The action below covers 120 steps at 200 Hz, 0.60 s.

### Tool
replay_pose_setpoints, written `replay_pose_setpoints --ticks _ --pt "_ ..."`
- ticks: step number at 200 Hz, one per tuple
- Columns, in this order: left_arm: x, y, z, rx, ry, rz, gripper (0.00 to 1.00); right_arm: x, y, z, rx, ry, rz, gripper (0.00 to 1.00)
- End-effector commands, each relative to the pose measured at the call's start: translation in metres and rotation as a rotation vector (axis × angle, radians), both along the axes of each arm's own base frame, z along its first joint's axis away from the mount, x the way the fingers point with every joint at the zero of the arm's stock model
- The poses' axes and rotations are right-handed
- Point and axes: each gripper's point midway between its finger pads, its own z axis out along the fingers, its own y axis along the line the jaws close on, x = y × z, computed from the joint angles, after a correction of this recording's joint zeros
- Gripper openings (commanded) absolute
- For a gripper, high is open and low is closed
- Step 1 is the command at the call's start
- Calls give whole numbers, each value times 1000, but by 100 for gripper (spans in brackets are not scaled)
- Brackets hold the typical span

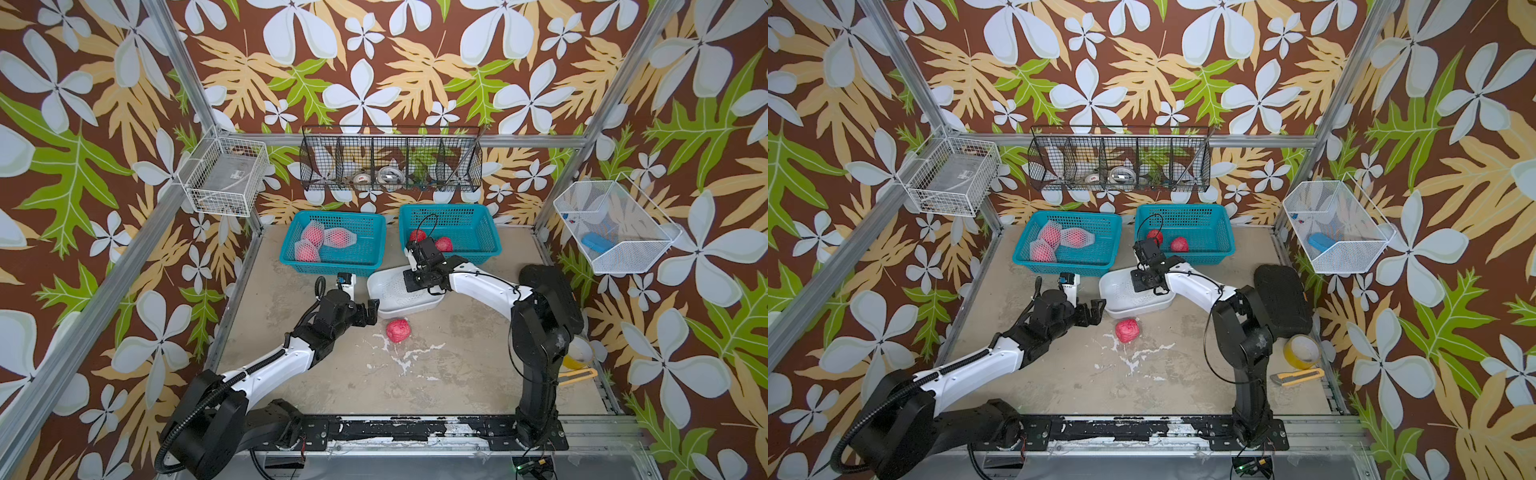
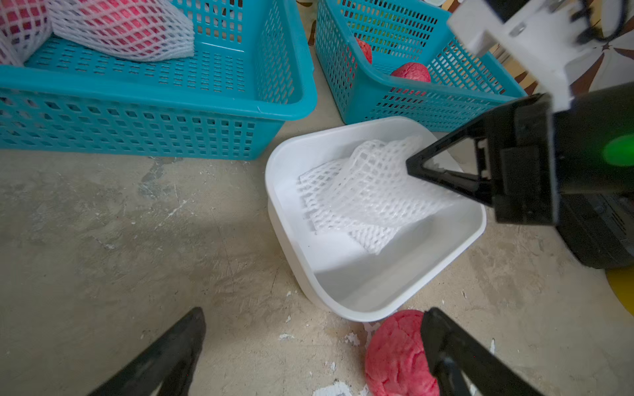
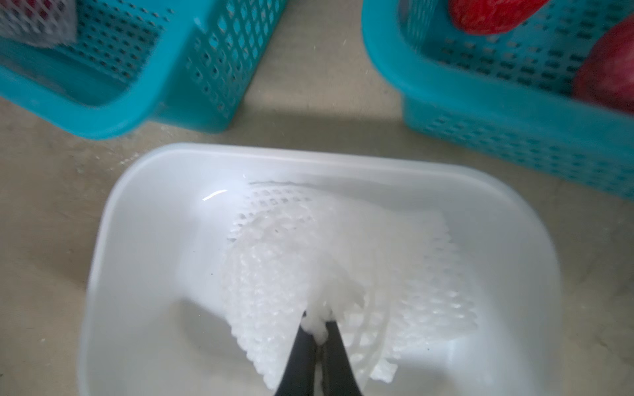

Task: Remove foam nets from apples
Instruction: Place the foam net into the storage box.

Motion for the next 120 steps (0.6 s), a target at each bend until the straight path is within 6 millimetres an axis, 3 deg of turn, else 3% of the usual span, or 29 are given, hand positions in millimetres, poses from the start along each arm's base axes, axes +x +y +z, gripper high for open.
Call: replay_pose_setpoints --ticks 1,69,101,120 --pt "2 -3 1 8 -3 -20 100 4 -5 -13 -37 1 -13 0" --pt "1 -3 -7 13 18 -19 100 16 -23 -40 -86 21 -92 0" --pt "1 -2 -7 16 15 -14 100 16 -24 -21 -73 -6 -93 0" --pt "2 -3 -5 11 11 -15 100 19 -24 -2 -65 -35 -86 15"
